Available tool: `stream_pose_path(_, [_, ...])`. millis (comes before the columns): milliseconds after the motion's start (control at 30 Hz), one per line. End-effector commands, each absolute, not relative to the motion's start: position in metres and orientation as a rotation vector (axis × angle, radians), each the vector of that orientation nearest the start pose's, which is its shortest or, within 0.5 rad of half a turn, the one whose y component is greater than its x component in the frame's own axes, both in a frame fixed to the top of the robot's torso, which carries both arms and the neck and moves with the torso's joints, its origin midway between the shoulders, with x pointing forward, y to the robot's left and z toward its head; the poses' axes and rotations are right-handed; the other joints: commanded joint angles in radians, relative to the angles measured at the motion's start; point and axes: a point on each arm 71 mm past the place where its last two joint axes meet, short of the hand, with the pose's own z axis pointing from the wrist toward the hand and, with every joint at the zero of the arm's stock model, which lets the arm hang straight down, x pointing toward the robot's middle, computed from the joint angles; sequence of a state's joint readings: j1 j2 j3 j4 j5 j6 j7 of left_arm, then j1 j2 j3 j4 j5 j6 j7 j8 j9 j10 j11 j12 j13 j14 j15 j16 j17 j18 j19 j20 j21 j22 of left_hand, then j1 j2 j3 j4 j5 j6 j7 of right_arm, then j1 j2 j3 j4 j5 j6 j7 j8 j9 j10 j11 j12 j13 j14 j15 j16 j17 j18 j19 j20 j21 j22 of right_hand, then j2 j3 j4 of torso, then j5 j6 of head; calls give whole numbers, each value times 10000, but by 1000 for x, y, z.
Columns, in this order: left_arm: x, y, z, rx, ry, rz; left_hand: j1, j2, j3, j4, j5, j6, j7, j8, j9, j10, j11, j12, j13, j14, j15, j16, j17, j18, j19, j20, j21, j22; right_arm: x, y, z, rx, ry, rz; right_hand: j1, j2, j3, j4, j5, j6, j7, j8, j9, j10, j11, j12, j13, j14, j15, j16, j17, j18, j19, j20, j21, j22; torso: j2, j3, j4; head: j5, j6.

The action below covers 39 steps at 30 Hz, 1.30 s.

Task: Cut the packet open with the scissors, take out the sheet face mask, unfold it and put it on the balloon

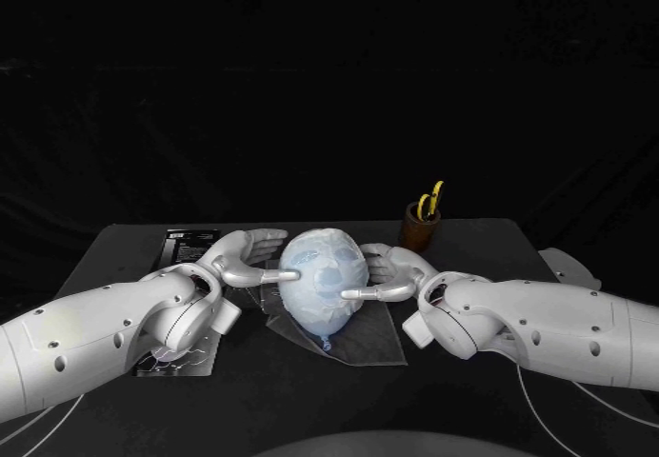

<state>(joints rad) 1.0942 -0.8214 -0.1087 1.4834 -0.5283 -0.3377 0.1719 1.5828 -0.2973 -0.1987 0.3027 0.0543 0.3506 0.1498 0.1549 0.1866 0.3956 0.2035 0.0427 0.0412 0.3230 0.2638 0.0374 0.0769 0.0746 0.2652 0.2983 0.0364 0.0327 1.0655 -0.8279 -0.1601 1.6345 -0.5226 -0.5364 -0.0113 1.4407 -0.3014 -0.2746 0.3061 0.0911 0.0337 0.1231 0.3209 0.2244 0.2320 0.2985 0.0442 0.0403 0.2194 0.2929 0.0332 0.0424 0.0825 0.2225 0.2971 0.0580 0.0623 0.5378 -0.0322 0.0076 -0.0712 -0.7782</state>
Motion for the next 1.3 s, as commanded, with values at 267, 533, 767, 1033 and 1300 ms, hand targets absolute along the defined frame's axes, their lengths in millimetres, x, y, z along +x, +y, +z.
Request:
stream_pose_path(267, [457,212,-257,-6911,17654,-12374,-373,-116,-262,3,19,-248,768,-119,-81,-382,-124,-71,-38,-693,-81,-85,-154,-205,-633,0,-116,-63,420,-188,-267,7696,17782,10819,-125,-41,-134,-28,-126,-207,1545,266,104,108,5,108,27,-65,-6,162,42,-181,-123,-30,-57,-22,0,-11,18,-12,0])
stream_pose_path(533, [454,216,-254,-6766,17706,-12768,-634,-138,-288,-2,3,-414,549,-191,-139,-751,-346,-94,-62,-1195,-185,-114,-264,-192,-698,-3,-93,-47,420,-191,-264,7499,17642,10999,-248,-52,-175,-30,-160,-313,1448,274,83,-94,-4,58,-9,-236,8,129,23,-190,-162,-28,-67,-33,-2,-3,8,22,-7])
stream_pose_path(767, [450,216,-253,-6734,17933,-13338,-659,-139,-285,-1,0,-393,529,-179,-126,-754,-365,-86,-57,-1188,-193,-103,-259,-191,-765,-4,-99,-53,419,-193,-261,7333,17476,11282,-255,-48,-176,-30,-164,-329,1440,315,102,-93,-4,62,-7,-246,8,133,25,-190,-159,-28,-66,-32,12,-5,5,26,-3])
stream_pose_path(1033, [452,233,-243,-8030,17080,-13951,-569,168,554,0,35,886,1070,442,395,829,366,278,137,276,-169,339,97,-183,-137,-2,92,69,421,-204,-251,7894,16151,12284,204,807,897,-71,-359,904,1783,1566,634,1661,-48,814,258,1121,-141,781,371,-74,349,-49,127,111,-43,-7,11,-38,-26])
stream_pose_path(1300, [469,259,-218,-9447,15200,-14059,-520,1597,2590,-81,-48,2497,1097,1080,843,3302,461,515,186,2410,-345,980,565,-103,1982,-45,807,447,441,-219,-228,8329,14269,13027,742,2491,2021,-235,-404,3639,1690,2052,556,4850,-469,1445,259,3770,-625,1744,862,437,2449,-62,922,570,-231,-56,-6,-45,60])
